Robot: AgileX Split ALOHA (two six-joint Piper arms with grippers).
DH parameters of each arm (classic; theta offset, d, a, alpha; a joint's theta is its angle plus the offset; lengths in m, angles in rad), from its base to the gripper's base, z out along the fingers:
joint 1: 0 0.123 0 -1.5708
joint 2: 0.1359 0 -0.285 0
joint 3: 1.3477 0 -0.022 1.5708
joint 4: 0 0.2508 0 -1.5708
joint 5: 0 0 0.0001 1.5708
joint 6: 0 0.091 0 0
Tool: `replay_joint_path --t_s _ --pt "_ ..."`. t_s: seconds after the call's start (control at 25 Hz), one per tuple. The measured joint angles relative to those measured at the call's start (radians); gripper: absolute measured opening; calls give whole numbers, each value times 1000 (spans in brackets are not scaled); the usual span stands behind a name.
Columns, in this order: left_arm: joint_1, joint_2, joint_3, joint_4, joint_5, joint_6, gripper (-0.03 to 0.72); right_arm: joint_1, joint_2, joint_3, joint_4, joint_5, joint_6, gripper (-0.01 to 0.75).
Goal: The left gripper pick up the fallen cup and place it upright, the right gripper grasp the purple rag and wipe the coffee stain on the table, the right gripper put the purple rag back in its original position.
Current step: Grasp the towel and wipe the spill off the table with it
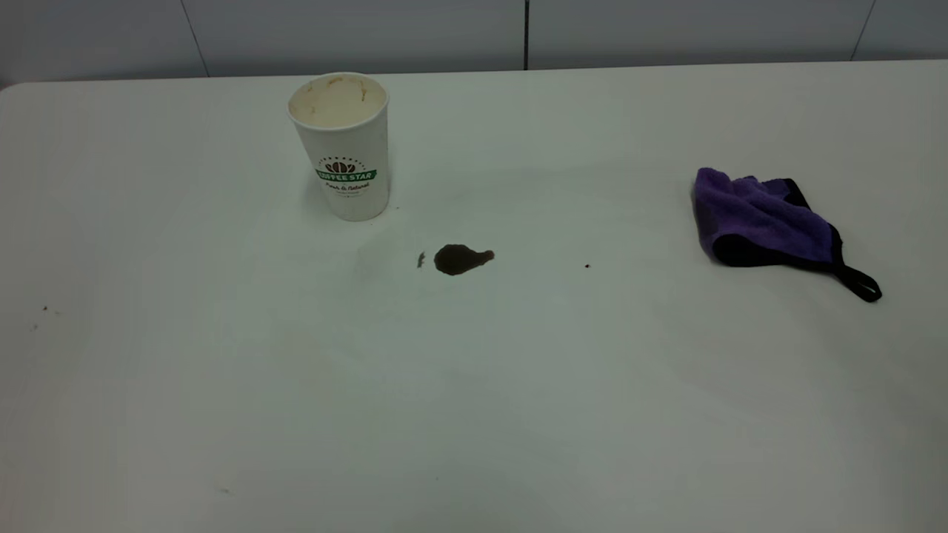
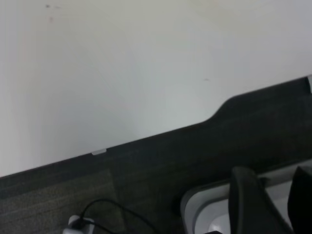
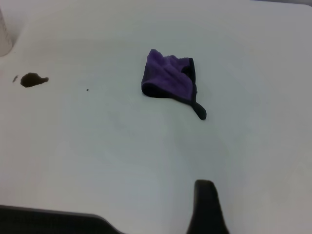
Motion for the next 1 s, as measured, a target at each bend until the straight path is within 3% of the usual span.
replay_joint_path --t_s 0.36,1.0 --pt "47 -304 115 120 -10 -161 242 0 0 0 0 0 0 571" --pt "47 -511 115 131 -8 -166 242 0 0 0 0 0 0 571"
